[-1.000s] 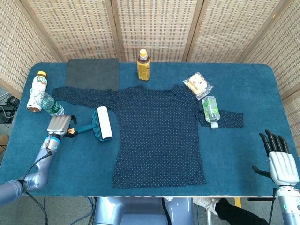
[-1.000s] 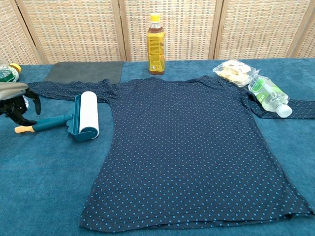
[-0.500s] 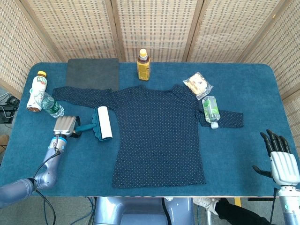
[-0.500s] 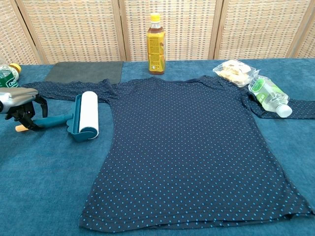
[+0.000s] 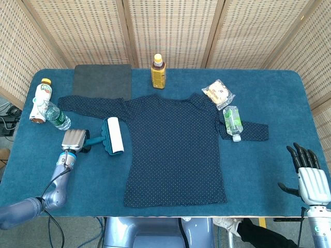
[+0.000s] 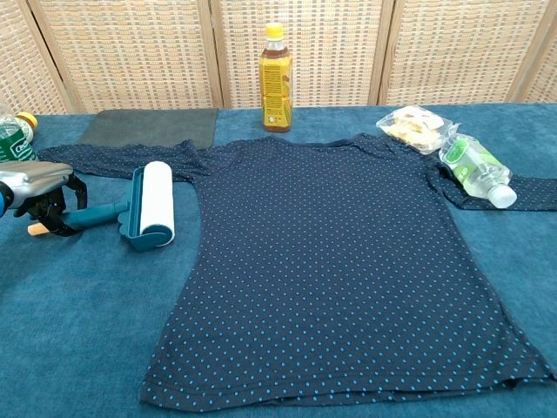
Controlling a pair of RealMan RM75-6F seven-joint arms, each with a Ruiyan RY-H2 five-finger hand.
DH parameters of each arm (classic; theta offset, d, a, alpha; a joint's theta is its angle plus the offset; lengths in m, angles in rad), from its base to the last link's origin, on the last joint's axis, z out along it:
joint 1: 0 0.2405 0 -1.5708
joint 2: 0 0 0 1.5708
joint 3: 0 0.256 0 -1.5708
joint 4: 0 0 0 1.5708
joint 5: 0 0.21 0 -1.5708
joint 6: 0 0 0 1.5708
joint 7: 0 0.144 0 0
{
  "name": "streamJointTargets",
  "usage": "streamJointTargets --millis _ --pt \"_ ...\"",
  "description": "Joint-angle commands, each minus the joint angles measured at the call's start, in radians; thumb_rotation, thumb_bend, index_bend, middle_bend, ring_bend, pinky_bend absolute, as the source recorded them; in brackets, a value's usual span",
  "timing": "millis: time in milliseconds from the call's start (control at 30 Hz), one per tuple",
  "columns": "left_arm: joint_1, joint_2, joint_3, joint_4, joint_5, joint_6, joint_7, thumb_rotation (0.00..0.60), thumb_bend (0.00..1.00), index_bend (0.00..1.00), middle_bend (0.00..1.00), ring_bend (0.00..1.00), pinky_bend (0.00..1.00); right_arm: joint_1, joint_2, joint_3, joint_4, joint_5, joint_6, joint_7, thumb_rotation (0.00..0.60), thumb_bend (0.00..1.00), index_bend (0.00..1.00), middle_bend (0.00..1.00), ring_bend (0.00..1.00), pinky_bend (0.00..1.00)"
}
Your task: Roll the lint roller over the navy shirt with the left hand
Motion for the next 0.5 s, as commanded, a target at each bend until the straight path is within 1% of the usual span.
streamJointTargets --millis 33,200,400,500 --pt "0.004 0.035 0.006 -0.058 0.099 0.070 -0.007 0.600 0.90 0.83 0.87 0.71 0.72 0.000 0.001 0.001 0.002 -0.002 0.002 0.005 0.600 0.15 0.01 0.00 0.00 0.00" --pt "-0.001 0.096 0.016 -0.129 0.168 0.101 0.014 0.600 0.90 0.85 0.87 0.70 0.70 0.000 0.001 0.001 0.001 -0.004 0.005 0.005 0.600 0.15 0.01 0.00 0.00 0.00" --pt "-0.031 0.227 0.018 -0.264 0.187 0.016 0.015 0.600 0.86 0.85 0.87 0.70 0.69 -0.003 0.004 0.001 -0.002 -0.009 0.011 0.011 0.600 0.15 0.01 0.00 0.00 0.00" --pt "-0.048 0.275 0.020 -0.316 0.191 0.013 0.047 0.600 0.86 0.86 0.87 0.70 0.69 -0.005 0.008 0.003 -0.004 -0.009 0.016 0.018 0.600 0.15 0.01 0.00 0.00 0.00"
